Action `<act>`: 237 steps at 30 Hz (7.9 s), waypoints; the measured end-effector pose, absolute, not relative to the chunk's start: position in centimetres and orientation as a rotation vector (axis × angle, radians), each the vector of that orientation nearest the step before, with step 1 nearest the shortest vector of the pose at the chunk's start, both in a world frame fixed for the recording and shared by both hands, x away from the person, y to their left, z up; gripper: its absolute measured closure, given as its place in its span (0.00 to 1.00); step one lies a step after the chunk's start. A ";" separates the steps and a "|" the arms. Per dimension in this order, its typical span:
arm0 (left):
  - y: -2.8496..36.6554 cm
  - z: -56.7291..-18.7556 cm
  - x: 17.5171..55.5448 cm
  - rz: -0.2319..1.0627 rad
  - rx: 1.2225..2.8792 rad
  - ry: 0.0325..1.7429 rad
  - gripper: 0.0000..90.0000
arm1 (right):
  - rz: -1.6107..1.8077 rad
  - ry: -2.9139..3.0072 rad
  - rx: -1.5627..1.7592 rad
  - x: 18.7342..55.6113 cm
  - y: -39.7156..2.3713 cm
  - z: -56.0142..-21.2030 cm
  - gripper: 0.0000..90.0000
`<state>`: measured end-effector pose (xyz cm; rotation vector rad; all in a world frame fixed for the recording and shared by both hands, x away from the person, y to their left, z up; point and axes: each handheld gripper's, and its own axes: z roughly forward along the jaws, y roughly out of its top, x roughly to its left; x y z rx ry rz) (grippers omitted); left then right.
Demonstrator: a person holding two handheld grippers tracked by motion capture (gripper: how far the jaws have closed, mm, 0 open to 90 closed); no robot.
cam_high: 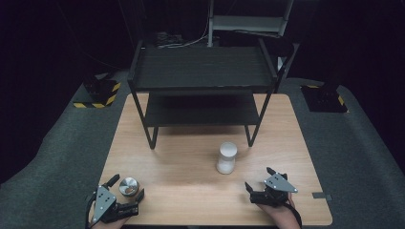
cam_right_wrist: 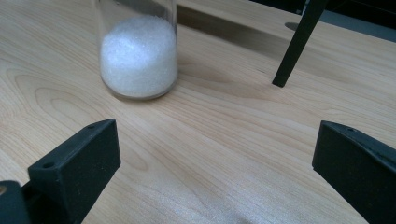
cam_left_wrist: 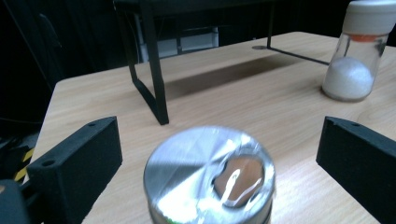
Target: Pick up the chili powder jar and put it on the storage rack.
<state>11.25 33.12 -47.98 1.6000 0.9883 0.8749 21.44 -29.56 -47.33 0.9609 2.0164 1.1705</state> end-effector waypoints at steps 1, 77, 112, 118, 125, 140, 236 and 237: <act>33.2 -48.2 11.2 0.875 1.598 0.989 0.00 | 1.171 2.016 0.961 21.4 -29.6 -47.3 0.00; 33.7 -48.6 10.6 0.835 1.528 0.966 0.38 | 1.129 2.033 1.001 21.8 -29.5 -46.8 0.01; 31.9 -38.4 14.2 0.851 1.458 0.858 0.39 | 1.176 2.040 1.013 22.1 -30.3 -46.9 0.02; 31.9 -36.6 15.3 0.837 1.481 0.836 0.39 | 1.175 2.040 1.013 22.1 -30.2 -46.9 0.02; 31.5 -35.1 16.2 0.834 1.474 0.823 0.39 | 1.173 2.043 1.015 22.1 -30.2 -46.9 0.02; 30.7 -32.0 18.3 0.846 1.435 0.814 0.39 | 1.182 2.041 1.014 22.2 -30.3 -46.9 0.02; 21.8 -22.8 35.2 0.873 1.354 0.840 0.39 | 1.215 2.031 1.007 22.0 -30.8 -47.2 0.02; 21.9 -22.8 35.2 0.874 1.357 0.837 0.39 | 1.214 2.031 1.010 22.0 -30.7 -47.2 0.02</act>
